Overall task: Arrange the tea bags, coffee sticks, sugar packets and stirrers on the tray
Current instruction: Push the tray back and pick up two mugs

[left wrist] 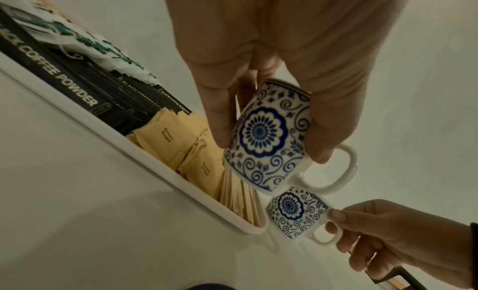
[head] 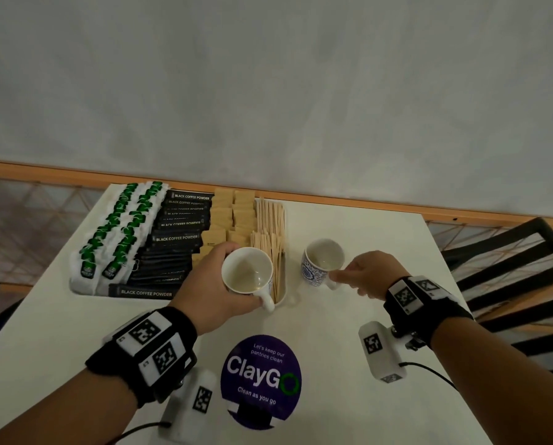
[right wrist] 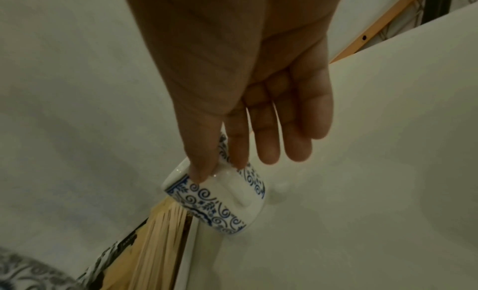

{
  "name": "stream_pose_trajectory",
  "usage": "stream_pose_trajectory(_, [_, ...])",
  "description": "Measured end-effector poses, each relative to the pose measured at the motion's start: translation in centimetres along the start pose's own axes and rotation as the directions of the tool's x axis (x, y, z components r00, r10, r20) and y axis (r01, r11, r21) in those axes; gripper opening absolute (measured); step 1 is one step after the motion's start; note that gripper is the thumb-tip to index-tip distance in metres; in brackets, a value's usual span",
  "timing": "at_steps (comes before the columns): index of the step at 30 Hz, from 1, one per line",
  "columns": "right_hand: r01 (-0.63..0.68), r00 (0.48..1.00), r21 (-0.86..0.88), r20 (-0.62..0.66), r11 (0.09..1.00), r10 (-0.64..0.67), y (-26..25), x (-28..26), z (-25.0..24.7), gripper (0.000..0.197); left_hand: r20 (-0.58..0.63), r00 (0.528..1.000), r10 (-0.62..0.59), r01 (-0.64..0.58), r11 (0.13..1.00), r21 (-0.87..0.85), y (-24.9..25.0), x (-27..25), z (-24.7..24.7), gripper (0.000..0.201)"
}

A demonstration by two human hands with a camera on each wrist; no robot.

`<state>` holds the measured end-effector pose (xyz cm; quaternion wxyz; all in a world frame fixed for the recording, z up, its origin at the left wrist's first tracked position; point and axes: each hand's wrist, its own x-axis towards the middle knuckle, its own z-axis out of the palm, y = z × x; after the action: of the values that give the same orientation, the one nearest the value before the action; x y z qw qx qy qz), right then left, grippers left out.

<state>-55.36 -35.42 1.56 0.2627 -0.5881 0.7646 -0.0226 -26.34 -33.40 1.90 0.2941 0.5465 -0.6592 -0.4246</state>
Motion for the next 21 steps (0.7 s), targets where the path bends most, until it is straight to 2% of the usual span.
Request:
stream_pose_trajectory(2, [0.007, 0.999, 0.088, 0.036, 0.996, -0.010, -0.1, -0.1, 0.2, 0.036, 0.007, 1.000, -0.003, 0.003, 1.000, -0.002, 0.2, 0.3, 0.2, 0.075])
stream_pose_trajectory(4, [0.044, 0.999, 0.105, 0.022, 0.993, -0.047, -0.3, 0.1, 0.4, 0.029, 0.014, 1.000, 0.003, -0.003, 1.000, 0.000, 0.3, 0.6, 0.4, 0.076])
stream_pose_trajectory(7, [0.093, 0.994, 0.048, -0.058, 0.994, -0.091, -0.7, 1.3, 0.0, 0.034, 0.019, 1.000, 0.022, -0.022, 1.000, 0.004, 0.2, 0.9, 0.4, 0.075])
stream_pose_trajectory(12, [0.091, 0.980, 0.111, -0.188, 0.990, -0.069, -2.2, 5.5, -0.6, 0.034, 0.016, 0.999, 0.040, -0.040, 0.999, -0.032, 0.1, 2.3, 0.3, 0.072])
stream_pose_trajectory(21, [0.089, 0.966, 0.115, -0.251, 0.989, -0.058, -4.0, 11.6, -0.7, 0.039, -0.005, 0.997, 0.071, -0.071, 0.997, -0.016, 0.3, 4.9, 0.7, 0.069])
